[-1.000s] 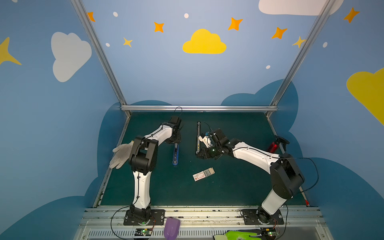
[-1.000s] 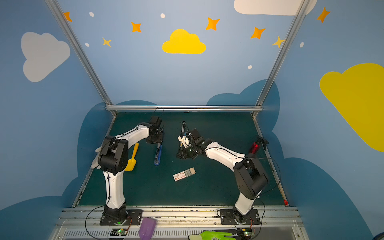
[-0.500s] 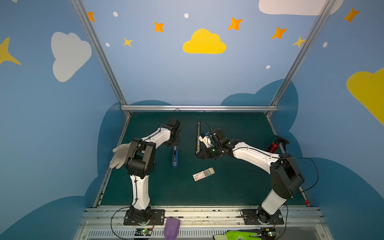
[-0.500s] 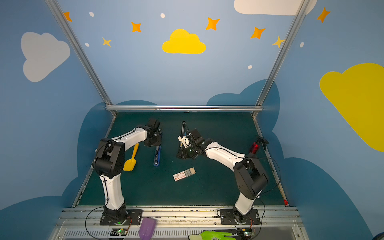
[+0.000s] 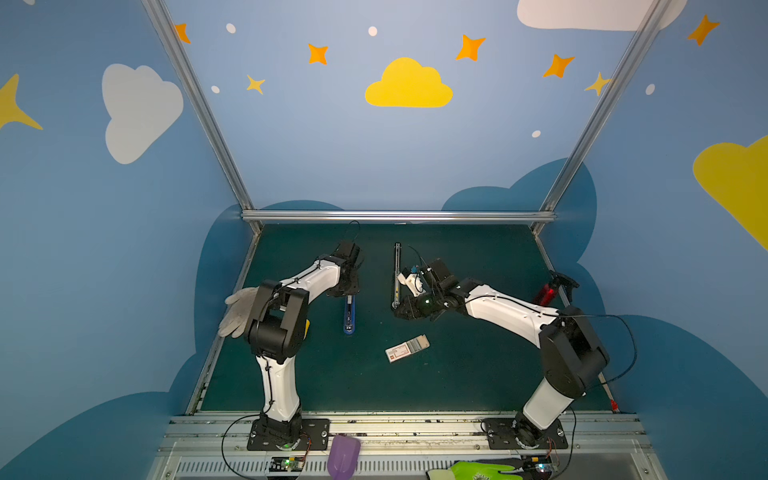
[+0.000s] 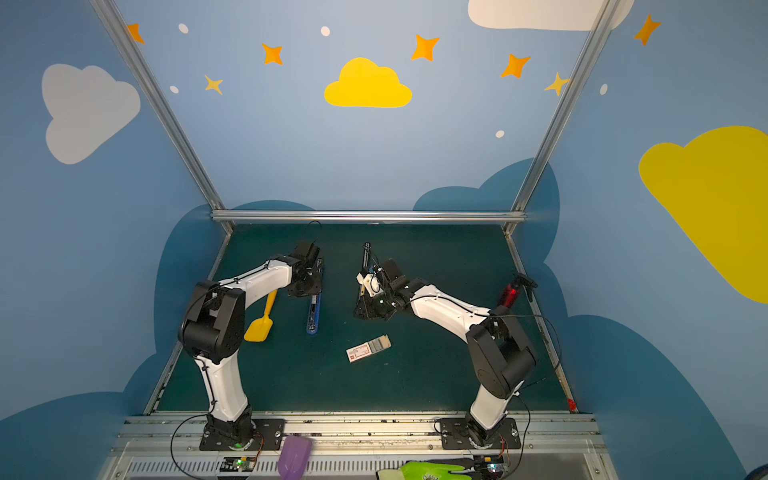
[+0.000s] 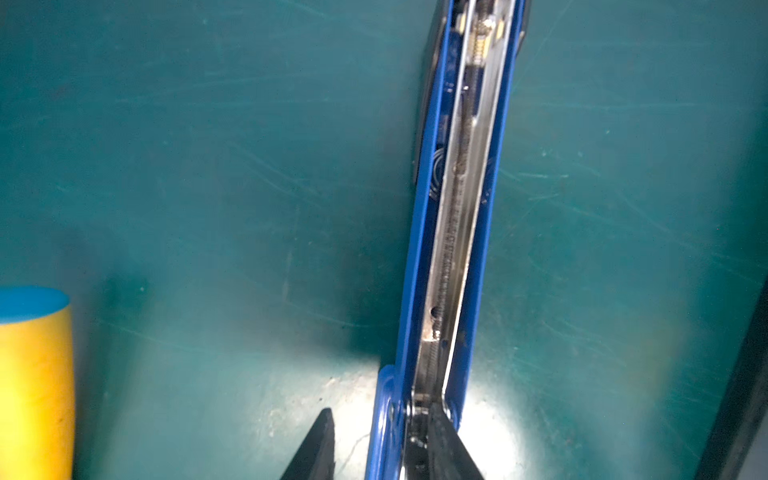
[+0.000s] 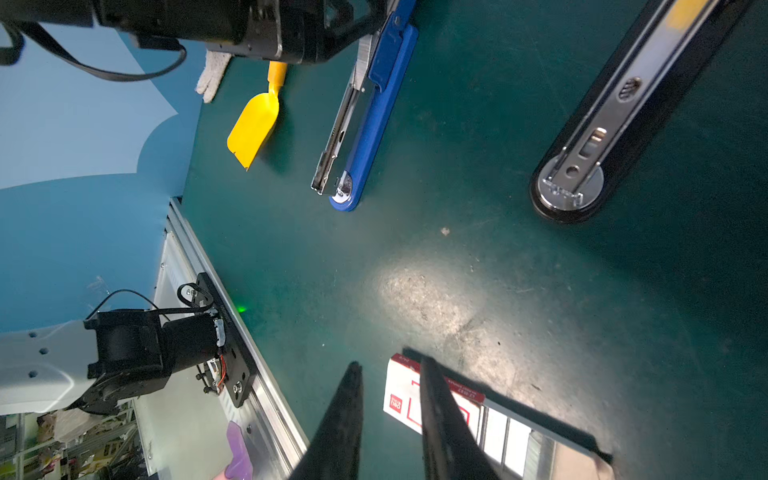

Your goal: Load the staples into the stapler

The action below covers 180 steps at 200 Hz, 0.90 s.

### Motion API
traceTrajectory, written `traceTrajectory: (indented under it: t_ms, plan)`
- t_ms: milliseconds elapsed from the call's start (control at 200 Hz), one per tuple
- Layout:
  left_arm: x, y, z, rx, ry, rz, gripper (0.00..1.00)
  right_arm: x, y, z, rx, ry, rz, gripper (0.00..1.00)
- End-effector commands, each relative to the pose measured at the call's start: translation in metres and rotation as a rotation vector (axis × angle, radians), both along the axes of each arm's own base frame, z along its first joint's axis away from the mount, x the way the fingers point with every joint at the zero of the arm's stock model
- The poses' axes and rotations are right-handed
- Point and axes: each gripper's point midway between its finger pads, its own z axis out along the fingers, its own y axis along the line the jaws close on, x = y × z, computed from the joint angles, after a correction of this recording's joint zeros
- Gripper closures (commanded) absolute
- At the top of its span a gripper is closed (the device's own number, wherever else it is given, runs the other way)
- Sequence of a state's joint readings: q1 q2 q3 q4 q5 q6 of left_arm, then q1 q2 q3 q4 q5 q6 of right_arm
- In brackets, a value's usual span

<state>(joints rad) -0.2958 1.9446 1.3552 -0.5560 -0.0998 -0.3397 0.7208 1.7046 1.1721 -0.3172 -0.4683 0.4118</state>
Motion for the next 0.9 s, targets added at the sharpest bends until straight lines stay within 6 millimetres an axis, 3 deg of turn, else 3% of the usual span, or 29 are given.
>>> traceTrajectory:
  t_ms: [0, 195, 656, 896]
  plan:
    - [-0.017, 0.008, -0.005, 0.034, 0.048, 0.021, 0.63, 0.001, -0.003, 0.008, 0.018, -0.015, -0.007, 0.75]
    - [-0.025, 0.017, -0.01, 0.06, 0.057, 0.061, 0.65, 0.0, -0.004, 0.008, 0.016, -0.016, -0.008, 0.75]
    - [-0.028, 0.015, 0.018, 0.03, -0.036, 0.078, 0.51, 0.0, -0.004, 0.008, 0.024, -0.01, -0.011, 0.75]
    - [-0.032, 0.014, 0.001, 0.037, 0.013, 0.07, 0.51, -0.001, -0.005, 0.008, 0.025, -0.01, -0.012, 0.74]
